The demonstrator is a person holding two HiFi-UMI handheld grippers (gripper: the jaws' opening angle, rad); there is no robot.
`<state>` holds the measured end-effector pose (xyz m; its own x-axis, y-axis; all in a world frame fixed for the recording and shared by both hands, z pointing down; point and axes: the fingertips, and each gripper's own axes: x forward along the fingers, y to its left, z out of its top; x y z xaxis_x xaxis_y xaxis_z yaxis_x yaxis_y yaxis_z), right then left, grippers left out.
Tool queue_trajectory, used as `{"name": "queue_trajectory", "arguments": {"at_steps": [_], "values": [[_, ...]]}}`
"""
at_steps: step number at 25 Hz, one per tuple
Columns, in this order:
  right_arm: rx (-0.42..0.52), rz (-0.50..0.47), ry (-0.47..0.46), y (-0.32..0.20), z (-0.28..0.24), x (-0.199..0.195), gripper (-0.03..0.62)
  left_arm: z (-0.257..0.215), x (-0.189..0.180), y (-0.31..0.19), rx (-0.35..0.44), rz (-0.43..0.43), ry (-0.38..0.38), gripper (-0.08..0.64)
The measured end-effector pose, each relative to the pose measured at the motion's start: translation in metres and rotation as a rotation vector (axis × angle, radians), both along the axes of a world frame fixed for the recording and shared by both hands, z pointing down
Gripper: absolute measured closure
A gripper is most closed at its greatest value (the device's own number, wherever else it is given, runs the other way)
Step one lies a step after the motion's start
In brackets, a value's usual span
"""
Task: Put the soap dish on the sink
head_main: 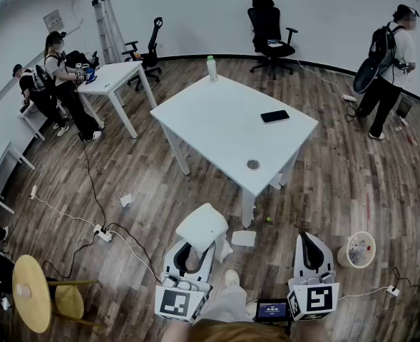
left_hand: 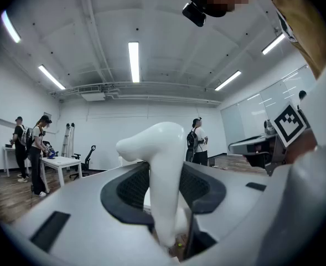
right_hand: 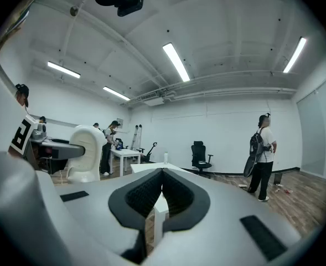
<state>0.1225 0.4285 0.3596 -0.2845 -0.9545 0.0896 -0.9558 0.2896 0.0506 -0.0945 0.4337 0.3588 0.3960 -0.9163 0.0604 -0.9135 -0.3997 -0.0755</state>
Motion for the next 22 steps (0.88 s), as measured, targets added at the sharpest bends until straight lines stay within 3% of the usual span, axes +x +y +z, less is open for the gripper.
{"name": "queue_trajectory", "arguments": {"at_steps": [12,22], "values": [[-0.003,-0.015,0.025,-0.124,0.0,-0.028,0.584,0.002,-0.028,-0.115,-0.01,-0.018,0.002,0.405],[0.009,-0.02,0.044,-0.184,-0.008,-0.057,0.584,0.004,-0.048,-0.177,-0.045,0.001,-0.007,0.405]]}}
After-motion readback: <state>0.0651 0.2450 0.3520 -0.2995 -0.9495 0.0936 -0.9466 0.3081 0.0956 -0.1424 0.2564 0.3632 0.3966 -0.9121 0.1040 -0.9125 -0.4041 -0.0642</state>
